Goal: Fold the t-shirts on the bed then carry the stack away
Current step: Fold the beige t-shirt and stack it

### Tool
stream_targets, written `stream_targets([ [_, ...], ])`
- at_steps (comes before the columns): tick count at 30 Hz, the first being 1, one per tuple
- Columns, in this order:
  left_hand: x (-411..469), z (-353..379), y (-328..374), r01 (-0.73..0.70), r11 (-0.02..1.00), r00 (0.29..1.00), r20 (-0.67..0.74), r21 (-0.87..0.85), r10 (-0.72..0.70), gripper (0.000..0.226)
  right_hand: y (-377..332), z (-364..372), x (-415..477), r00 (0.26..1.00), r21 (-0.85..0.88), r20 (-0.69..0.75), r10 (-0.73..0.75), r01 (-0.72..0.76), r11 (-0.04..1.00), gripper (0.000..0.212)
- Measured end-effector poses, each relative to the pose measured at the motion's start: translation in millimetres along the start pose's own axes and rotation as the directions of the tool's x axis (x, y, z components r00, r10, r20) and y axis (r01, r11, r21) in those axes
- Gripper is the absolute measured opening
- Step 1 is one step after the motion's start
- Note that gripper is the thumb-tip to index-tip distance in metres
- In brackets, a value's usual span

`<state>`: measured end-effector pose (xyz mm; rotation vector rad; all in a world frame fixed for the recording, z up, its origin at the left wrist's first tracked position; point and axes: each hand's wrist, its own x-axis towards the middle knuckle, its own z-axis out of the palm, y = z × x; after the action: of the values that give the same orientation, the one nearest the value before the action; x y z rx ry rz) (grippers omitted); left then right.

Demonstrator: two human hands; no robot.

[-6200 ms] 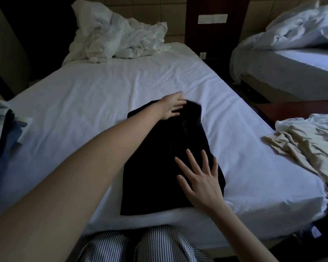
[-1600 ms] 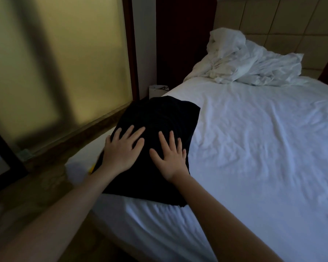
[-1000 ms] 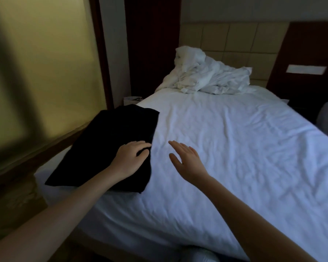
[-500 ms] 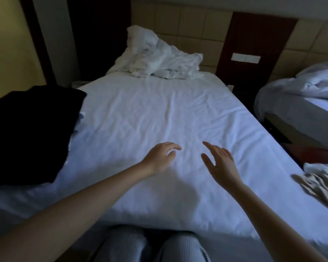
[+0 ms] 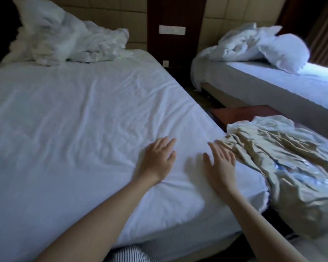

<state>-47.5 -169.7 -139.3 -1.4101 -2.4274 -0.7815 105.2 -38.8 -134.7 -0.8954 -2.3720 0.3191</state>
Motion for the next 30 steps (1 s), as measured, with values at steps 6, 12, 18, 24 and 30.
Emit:
stream_targets([
  [6, -0.1, 3.0, 0.5, 0.014, 0.999, 1.0, -0.008, 0.034, -0.014, 0.058, 7.5, 8.1, 5.1, 0.964, 0.058, -0.191, 0.183, -0.175, 0.983, 0.061],
  [12, -2.7, 2.2, -1.6, 0.048, 0.998, 0.999, 0.004, 0.029, -0.048, 0.067, 54.0, -23.5, 40.7, 0.925, -0.172, -0.045, 0.378, -0.38, 0.909, 0.053],
  [18, -3.2, 2.8, 0.6, 0.072, 0.997, 0.997, -0.021, -0.025, -0.073, 0.072, 68.2, -19.3, 34.0, 0.881, -0.046, 0.025, 0.473, -0.472, 0.88, 0.041],
  [24, -3.0, 3.5, 0.1, 0.092, 0.995, 0.995, -0.029, -0.04, -0.093, 0.075, 41.7, -22.8, 21.7, 0.9, 0.245, -0.066, 0.431, -0.404, 0.881, 0.039],
  [30, -3.8, 1.2, -1.3, 0.102, 0.948, 0.992, -0.035, -0.302, -0.118, 0.066, -48.4, -1.1, 0.3, 0.976, 0.528, -0.007, 0.218, -0.182, 0.83, 0.04],
])
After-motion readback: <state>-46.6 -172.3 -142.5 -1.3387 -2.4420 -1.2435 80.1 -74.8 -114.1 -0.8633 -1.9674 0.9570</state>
